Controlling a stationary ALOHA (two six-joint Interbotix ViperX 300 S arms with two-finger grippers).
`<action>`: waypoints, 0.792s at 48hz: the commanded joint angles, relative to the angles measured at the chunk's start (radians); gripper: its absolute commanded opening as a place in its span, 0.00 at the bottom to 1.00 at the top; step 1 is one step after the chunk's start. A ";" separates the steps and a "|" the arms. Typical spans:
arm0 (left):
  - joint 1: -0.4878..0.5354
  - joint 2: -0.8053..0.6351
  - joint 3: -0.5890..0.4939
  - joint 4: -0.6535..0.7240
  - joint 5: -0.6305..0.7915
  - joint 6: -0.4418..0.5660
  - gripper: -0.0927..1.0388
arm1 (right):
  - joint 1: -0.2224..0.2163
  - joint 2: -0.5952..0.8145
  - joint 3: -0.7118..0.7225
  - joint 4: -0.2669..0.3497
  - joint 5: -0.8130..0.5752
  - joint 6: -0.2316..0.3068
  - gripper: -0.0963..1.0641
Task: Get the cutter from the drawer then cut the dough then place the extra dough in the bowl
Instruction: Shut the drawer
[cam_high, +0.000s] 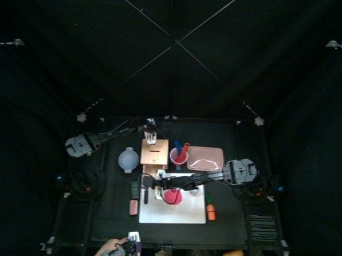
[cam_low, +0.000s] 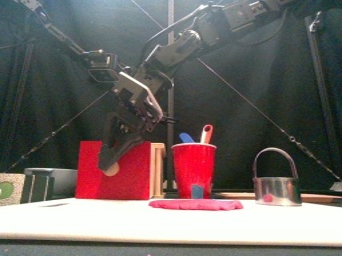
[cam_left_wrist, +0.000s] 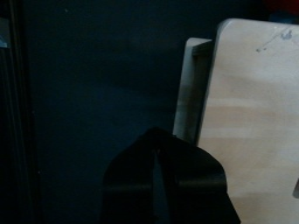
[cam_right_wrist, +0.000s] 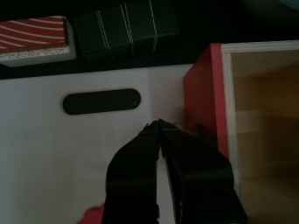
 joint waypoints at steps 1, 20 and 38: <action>0.000 -0.014 -0.009 0.000 -0.005 0.003 0.45 | -0.038 -0.026 -0.025 -0.023 0.015 -0.002 0.17; 0.002 -0.014 0.005 -0.006 -0.008 0.008 0.45 | -0.069 -0.028 -0.031 -0.049 0.023 -0.005 0.17; -0.002 -0.017 0.018 -0.020 -0.008 0.006 0.45 | -0.097 -0.026 -0.028 -0.077 0.034 -0.006 0.17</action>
